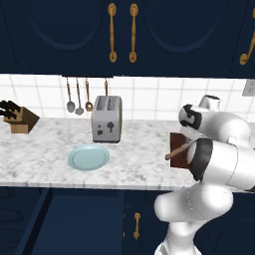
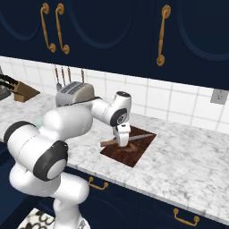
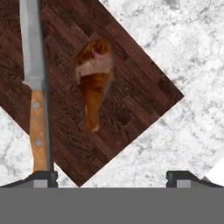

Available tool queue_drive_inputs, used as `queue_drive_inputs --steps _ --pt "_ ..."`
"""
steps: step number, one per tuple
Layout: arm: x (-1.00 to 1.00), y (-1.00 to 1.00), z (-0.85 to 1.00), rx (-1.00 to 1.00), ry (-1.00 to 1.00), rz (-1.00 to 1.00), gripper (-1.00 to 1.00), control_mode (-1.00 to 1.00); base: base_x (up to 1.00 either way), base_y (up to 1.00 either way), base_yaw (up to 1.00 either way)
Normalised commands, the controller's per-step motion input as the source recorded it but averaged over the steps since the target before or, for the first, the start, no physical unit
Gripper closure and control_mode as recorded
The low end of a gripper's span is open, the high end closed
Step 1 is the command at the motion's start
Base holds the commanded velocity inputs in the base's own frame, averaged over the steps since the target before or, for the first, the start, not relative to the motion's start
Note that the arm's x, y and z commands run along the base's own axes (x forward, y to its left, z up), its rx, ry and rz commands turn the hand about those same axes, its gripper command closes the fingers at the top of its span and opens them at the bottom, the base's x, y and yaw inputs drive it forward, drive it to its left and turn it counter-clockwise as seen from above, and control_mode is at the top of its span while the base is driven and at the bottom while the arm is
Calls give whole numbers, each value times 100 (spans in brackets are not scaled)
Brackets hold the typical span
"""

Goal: Pick up the knife from the drawer and place it on the cutting board. Then place the meat from the plate to the cutting board.

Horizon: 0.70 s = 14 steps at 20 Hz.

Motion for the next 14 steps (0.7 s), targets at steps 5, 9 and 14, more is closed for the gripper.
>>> queue_drive_inputs --steps 5,9,14 --pt "-1 69 76 -7 -8 -2 -100 -100 0 0 0" --pt "1 53 7 -1 -23 0 -100 -100 0 0 0" --pt "17 36 9 0 -18 3 -100 -100 0 0 0"
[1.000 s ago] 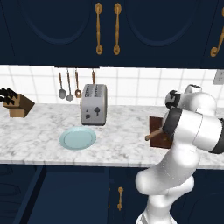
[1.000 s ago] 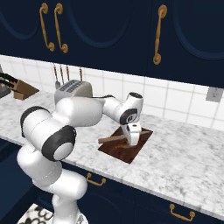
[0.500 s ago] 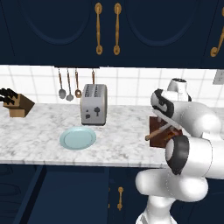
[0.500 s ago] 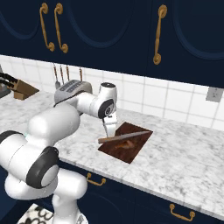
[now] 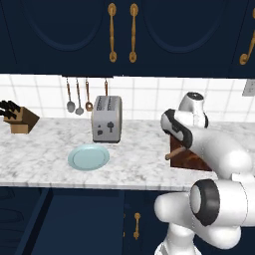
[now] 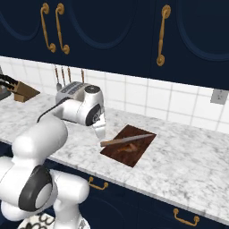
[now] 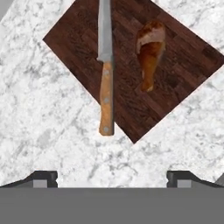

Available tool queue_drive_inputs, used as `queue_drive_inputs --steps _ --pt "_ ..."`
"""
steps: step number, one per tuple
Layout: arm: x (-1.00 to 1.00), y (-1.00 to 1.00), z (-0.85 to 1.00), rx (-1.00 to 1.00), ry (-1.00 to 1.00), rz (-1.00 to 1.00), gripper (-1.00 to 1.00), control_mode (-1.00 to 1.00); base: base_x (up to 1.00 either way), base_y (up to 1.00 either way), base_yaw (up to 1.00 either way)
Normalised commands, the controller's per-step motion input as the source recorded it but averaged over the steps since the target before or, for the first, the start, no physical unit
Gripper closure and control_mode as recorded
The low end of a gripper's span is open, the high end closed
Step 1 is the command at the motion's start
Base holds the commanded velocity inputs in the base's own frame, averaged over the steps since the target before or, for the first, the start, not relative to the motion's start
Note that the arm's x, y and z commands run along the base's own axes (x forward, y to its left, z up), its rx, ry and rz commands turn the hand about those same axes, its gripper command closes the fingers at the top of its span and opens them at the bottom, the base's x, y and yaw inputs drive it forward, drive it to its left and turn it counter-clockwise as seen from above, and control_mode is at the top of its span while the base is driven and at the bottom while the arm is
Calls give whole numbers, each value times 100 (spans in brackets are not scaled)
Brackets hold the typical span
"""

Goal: Pick up the knife from the drawer and place it on the cutting board. Then place the meat from the plate to the cutting board.

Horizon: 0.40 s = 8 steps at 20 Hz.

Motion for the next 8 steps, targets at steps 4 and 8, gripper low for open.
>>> queue_drive_inputs --steps 4,8 --pt "0 23 58 -4 -21 2 -100 -100 0 0 0" --pt "0 25 28 -4 -21 4 -100 -100 0 0 0"
